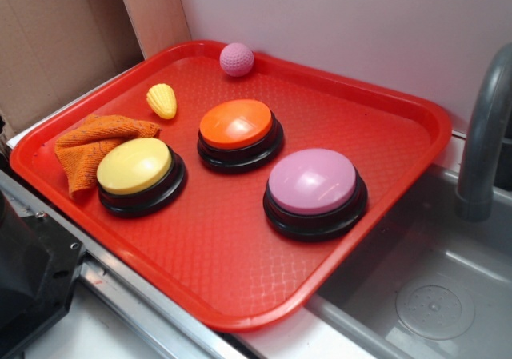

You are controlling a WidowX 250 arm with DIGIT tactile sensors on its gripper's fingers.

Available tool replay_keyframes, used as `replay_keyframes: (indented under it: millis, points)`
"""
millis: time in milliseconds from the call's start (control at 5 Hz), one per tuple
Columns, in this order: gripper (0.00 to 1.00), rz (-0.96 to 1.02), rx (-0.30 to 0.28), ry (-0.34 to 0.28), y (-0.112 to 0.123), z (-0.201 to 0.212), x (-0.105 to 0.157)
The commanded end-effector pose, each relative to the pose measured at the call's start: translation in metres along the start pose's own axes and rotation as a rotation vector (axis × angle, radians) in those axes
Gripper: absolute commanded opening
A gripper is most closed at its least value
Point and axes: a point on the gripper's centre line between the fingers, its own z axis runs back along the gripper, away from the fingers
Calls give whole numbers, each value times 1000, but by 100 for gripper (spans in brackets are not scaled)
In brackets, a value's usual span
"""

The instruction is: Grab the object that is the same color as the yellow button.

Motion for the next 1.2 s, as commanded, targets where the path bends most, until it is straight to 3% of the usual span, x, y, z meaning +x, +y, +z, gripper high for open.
replay_keyframes:
  millis: [0, 400, 600, 800, 1000]
  points:
    - [100, 341, -49, -105, 30, -22, 37]
    - [100, 722, -45, -227, 70, -60, 74]
    - [100, 861, -6, -238, 88, -83, 88]
    - [100, 971, 23, -288, 103, -111, 100]
    - [100, 1018, 51, -286, 114, -131, 112]
